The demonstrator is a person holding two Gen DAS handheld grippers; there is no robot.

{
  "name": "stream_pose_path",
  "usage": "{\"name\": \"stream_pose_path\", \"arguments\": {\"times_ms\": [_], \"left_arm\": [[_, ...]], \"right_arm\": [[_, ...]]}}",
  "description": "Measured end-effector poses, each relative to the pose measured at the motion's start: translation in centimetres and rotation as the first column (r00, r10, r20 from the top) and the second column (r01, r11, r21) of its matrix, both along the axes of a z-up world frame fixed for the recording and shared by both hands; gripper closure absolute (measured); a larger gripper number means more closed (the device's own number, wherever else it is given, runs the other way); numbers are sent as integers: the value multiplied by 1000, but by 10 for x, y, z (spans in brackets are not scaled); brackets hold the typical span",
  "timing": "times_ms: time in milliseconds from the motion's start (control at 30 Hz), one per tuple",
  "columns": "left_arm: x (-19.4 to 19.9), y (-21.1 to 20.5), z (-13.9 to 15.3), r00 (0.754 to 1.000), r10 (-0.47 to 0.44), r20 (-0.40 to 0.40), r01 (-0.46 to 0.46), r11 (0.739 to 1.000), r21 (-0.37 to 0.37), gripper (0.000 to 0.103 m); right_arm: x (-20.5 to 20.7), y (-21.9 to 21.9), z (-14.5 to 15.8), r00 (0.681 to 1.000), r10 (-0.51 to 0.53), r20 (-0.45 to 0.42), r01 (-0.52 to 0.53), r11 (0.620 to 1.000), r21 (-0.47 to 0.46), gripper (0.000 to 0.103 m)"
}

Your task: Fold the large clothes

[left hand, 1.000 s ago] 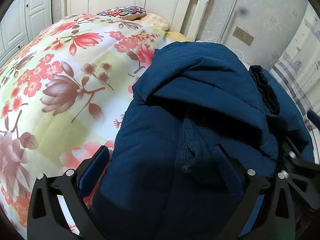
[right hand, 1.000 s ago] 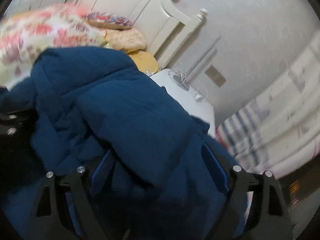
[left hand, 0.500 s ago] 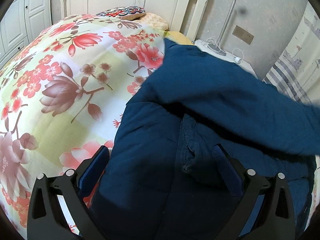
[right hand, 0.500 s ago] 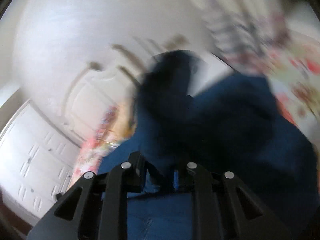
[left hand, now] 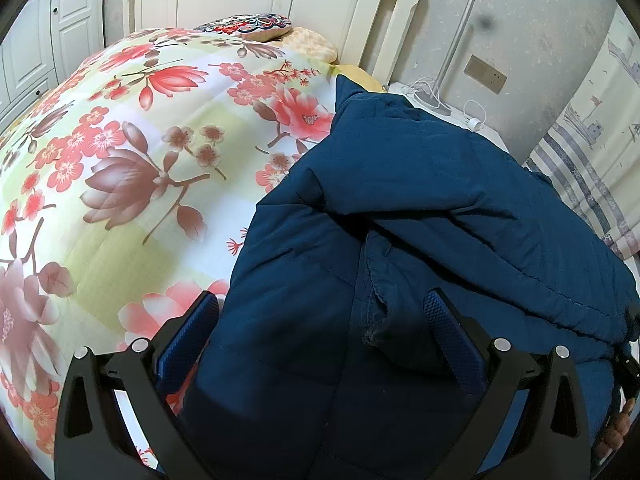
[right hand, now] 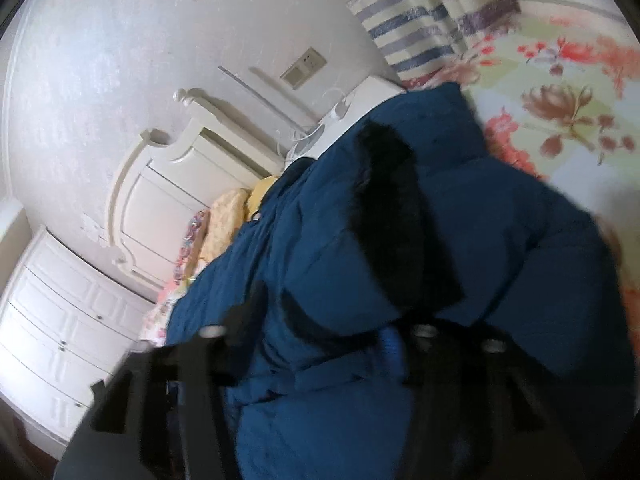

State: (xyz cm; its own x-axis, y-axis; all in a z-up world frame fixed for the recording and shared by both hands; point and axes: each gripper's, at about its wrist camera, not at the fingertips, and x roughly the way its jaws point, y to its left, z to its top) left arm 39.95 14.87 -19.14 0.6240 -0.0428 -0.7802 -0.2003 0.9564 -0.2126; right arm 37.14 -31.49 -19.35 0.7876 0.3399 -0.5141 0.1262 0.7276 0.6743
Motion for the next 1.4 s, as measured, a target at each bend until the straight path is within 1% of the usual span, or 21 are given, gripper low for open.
{"name": "stream_pose_path", "arguments": {"times_ms": [67,200,300,333,400,467,533,567,633,700,833,900,933,1000,1100,1200,1233,1267,1333,1367,1400], "left_arm": [[0,0,0,1000,0,0,0,1000,0,4],[0,0,0,1000,0,0,0,1000,-1,4],[1,0,-1,1000,0,0,0,1000,0,4],[1,0,-1,1000,0,0,0,1000,-1,4],[0,0,0,1000,0,1,0,1000,-3,4],[0,-1,0,1000,2,4,-2,1000,-8,4],[0,0,-1,1000,2,2,-2,1000,-4,4],[0,0,-1,1000,1,2,-1,1000,-2,4],[0,0,-1,1000,1,1,-1,1000,-1,4],[0,0,-1,1000,1,1,-1,1000,0,4],[-1,1,-1,1000,2,5,-2,1000,-8,5],[-2,2,0,1000,3,8,-3,1000,-14,5],[-3,2,0,1000,3,10,-3,1000,-18,5],[-3,3,0,1000,4,11,-4,1000,-19,5],[-5,4,1,1000,7,20,-7,1000,-30,5],[-25,12,17,988,75,132,-71,997,-35,6],[-41,17,32,963,128,236,-119,992,-51,6],[-57,22,48,923,168,345,-145,985,-93,6],[-73,24,69,868,191,459,-136,979,-150,6],[-73,20,78,861,176,477,-112,981,-159,6],[-68,12,85,869,136,476,-70,986,-153,6]], "right_arm": [[-2,1,5,1000,15,9,-15,999,-29,83],[-22,6,31,997,28,73,-23,998,-67,84],[-21,4,18,1000,26,-4,-26,996,-84,84],[-17,2,6,998,23,-61,-28,996,-81,81],[-18,-4,-5,996,16,-91,-18,999,-26,77],[-23,-8,1,995,-11,-102,8,1000,-29,62],[-36,-8,24,993,-101,-54,94,988,-125,59],[-45,-6,41,986,-167,5,164,963,-213,59],[-50,2,63,975,-204,85,220,919,-328,59],[-39,18,79,982,-147,115,183,886,-426,59],[17,50,74,1000,-25,18,31,793,-609,58],[38,52,48,996,-25,-83,-33,771,-635,57],[47,48,32,990,-31,-139,-62,783,-619,57],[47,46,18,994,-22,-107,-49,786,-616,56],[45,48,16,994,-14,-110,-57,787,-614,55],[45,48,15,994,-9,-113,-62,792,-607,53],[46,48,15,993,-7,-114,-64,793,-606,52],[47,48,13,993,-6,-114,-65,793,-606,52],[47,48,14,993,-1,-115,-68,796,-601,50],[48,47,14,993,2,-115,-71,798,-599,48],[48,48,14,993,8,-115,-75,799,-596,47]]}}
